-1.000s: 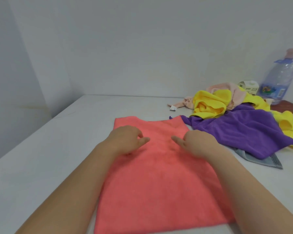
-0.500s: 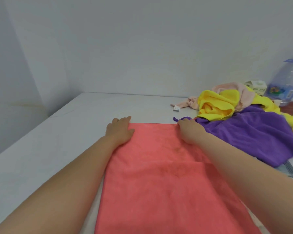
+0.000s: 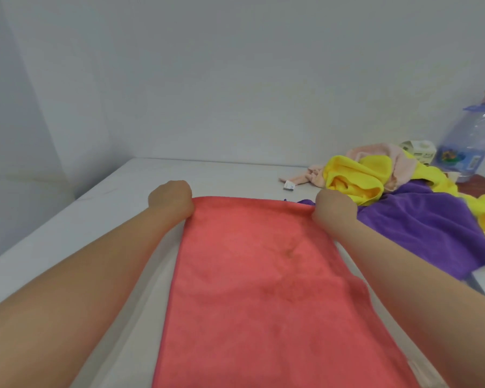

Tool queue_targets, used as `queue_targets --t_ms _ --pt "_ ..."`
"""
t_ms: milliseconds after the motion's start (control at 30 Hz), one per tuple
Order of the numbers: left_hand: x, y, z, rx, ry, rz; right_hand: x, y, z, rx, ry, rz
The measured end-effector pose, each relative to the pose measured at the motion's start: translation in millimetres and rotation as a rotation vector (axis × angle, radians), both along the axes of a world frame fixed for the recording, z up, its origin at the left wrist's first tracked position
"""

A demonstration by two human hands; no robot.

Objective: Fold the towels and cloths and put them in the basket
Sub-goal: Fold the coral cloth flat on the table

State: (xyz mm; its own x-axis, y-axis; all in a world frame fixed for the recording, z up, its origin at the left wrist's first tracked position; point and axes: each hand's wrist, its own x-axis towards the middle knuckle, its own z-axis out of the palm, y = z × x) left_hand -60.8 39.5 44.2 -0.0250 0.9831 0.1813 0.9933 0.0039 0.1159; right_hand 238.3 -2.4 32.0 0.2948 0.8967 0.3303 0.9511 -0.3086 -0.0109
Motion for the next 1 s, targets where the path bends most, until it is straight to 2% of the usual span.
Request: queue_targets --t_ms 67,133,200,233,267,300,367,467,567,667,800,933,1000 --pt "-11 4 4 -0.048 -0.226 -0.005 5 -1 6 0.083 0.212 0.018" --pt "-13 4 7 -0.156 -0.575 0.008 7 0 12 0.109 0.493 0.046" --pt "-8 4 11 -0.216 -1.003 0.057 3 3 14 0.094 0.902 0.029" --pt "-4 5 14 -0.207 -1.162 0.063 -1 5 15 0.065 1.118 0.026" --pt "-2 8 18 -0.171 -1.283 0.058 -5 8 17 0.062 1.251 0.034" --pt "1 11 24 -0.117 -1.368 0.048 -7 13 22 0.085 1.321 0.061" --pt "8 14 43 -0.002 -1.505 0.014 -12 23 40 0.197 1.328 0.137" --pt "14 6 68 0.07 -1.729 -0.039 -20 29 70 0.332 1.39 0.229" --pt "12 -3 67 0.063 -1.77 -0.038 -26 23 76 0.361 1.456 0.233" --pt "2 -15 44 0.076 -1.77 0.089 -30 1 56 0.362 1.517 0.192" --pt "-12 -33 10 0.083 -1.717 0.231 -29 -32 16 0.263 1.595 0.079" --pt "-25 -54 -23 0.125 -1.499 0.196 -43 -63 -7 0.281 1.613 0.018" --pt "-29 -68 -39 0.169 -1.363 0.158 -45 -74 -17 0.299 1.517 0.049"
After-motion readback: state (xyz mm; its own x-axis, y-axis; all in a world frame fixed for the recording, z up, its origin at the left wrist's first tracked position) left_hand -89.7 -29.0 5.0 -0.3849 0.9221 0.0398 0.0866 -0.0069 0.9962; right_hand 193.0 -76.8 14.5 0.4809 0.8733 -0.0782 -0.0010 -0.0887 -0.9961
